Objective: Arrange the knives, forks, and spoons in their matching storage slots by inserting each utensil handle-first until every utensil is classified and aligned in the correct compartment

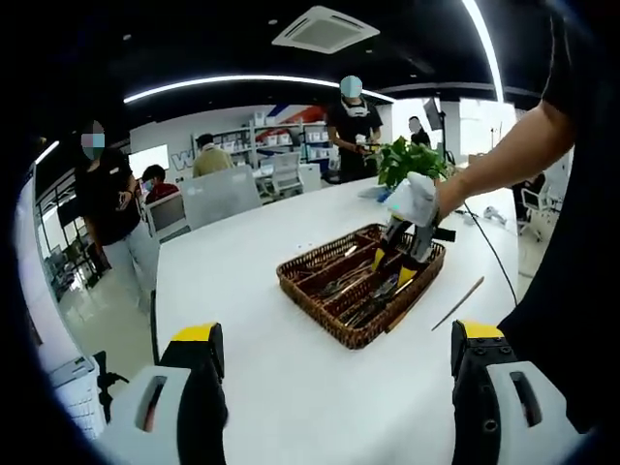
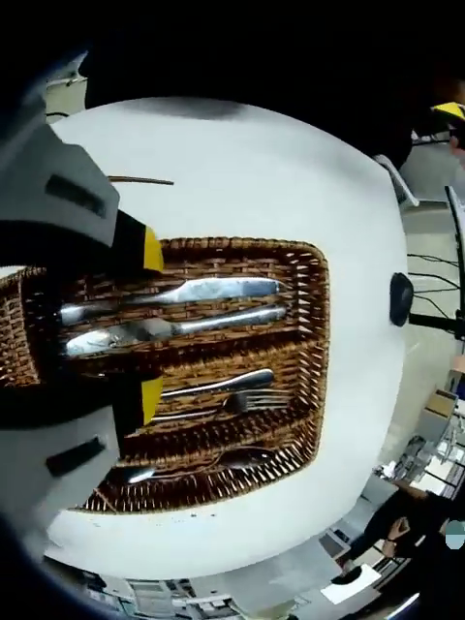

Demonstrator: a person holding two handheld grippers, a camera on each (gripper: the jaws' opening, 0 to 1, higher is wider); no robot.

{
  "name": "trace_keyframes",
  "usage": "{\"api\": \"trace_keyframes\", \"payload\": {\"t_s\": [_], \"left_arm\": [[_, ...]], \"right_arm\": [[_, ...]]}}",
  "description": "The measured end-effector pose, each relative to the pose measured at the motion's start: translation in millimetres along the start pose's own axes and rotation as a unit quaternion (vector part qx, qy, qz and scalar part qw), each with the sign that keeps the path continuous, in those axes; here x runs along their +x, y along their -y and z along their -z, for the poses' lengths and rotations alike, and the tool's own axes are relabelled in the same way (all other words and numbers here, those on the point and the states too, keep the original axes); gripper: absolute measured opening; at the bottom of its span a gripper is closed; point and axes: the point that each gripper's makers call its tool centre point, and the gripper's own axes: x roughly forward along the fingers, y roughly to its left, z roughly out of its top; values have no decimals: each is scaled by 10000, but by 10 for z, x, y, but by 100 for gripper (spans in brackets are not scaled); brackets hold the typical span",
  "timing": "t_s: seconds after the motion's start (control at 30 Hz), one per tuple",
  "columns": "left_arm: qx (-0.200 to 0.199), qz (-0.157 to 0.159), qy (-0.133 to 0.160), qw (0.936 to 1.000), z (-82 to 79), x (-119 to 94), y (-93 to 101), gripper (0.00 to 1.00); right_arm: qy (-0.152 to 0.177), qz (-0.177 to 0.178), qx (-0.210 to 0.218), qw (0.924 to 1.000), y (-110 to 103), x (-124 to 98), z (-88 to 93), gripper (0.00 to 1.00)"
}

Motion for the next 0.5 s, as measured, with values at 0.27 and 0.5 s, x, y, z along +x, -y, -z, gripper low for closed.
{"api": "trace_keyframes", "payload": {"t_s": [0.27, 0.5], "left_arm": [[6, 266, 189, 9995, -81, 79, 103, 100], [-99, 401, 221, 9989, -107, 102, 150, 100]], "right_arm": [[1243, 724, 269, 9892, 115, -692, -290, 76], [1438, 1480, 1002, 9733, 120, -1230, -148, 100]]}}
